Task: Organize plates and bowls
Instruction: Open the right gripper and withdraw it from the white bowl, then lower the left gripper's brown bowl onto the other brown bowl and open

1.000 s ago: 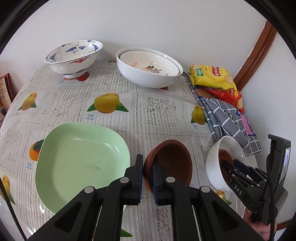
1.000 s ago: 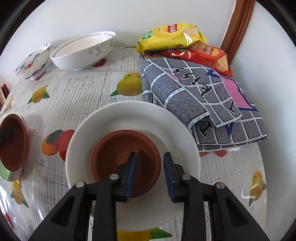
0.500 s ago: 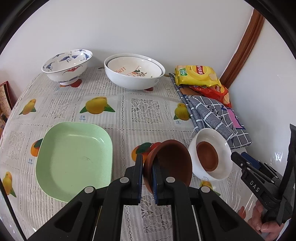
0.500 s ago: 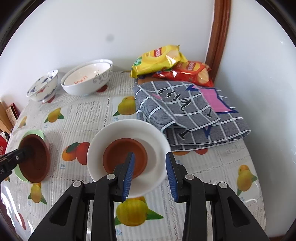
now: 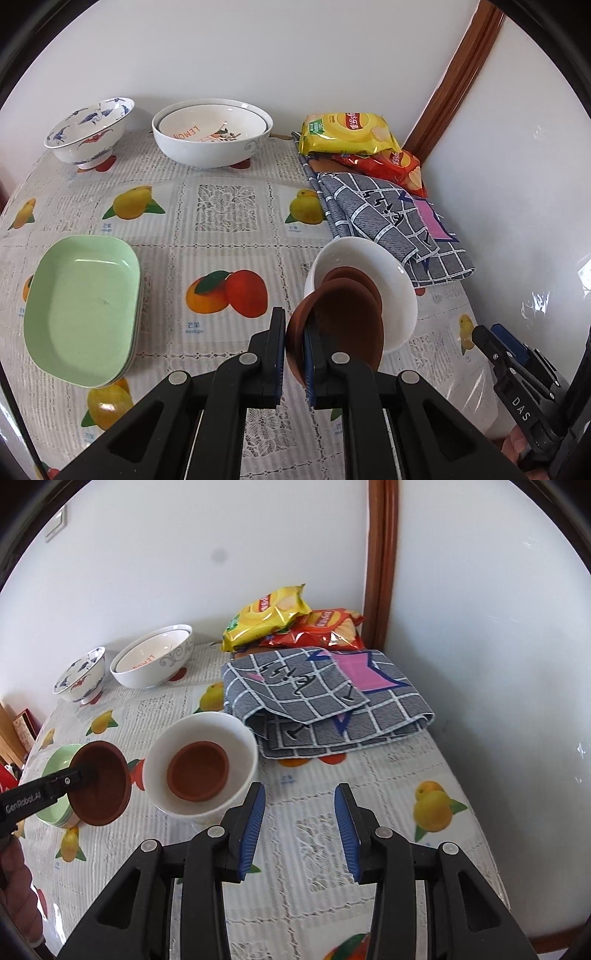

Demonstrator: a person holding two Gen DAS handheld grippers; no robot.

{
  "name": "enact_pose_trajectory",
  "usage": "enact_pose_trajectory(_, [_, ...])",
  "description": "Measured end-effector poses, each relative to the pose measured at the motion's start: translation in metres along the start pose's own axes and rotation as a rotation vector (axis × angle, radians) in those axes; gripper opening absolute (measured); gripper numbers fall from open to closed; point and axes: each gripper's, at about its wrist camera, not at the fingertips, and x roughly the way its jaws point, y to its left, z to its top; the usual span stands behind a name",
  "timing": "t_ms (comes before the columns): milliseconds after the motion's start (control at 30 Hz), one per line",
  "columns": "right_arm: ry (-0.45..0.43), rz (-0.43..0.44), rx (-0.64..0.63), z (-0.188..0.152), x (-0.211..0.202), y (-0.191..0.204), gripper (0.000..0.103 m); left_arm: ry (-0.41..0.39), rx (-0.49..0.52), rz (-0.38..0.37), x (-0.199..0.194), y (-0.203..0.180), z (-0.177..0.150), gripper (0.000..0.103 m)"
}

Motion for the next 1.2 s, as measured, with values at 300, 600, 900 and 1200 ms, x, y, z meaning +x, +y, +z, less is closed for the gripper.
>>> enact_pose_trajectory(300, [0.005,0.008,0.043,-0.013,0.003,-0.027,0.040,0.027,0.001,-0.012,0.025,-0.018,0.009,0.009])
enact_pose_trajectory(600, [0.020,0.012,0.059,-0.013,0.019,-0.036,0.040,0.047,0.030,0.003,0.051,-0.031,0.026,0.009])
enact_pose_trajectory(900, [0.035,0.014,0.078,-0.013,0.034,-0.042,0.040,0.080,0.047,0.015,0.072,-0.036,0.027,0.009])
enact_pose_trajectory(1200, [0.049,0.017,0.067,-0.015,0.039,-0.043,0.040,0.103,0.050,-0.009,0.085,-0.042,0.023,0.010])
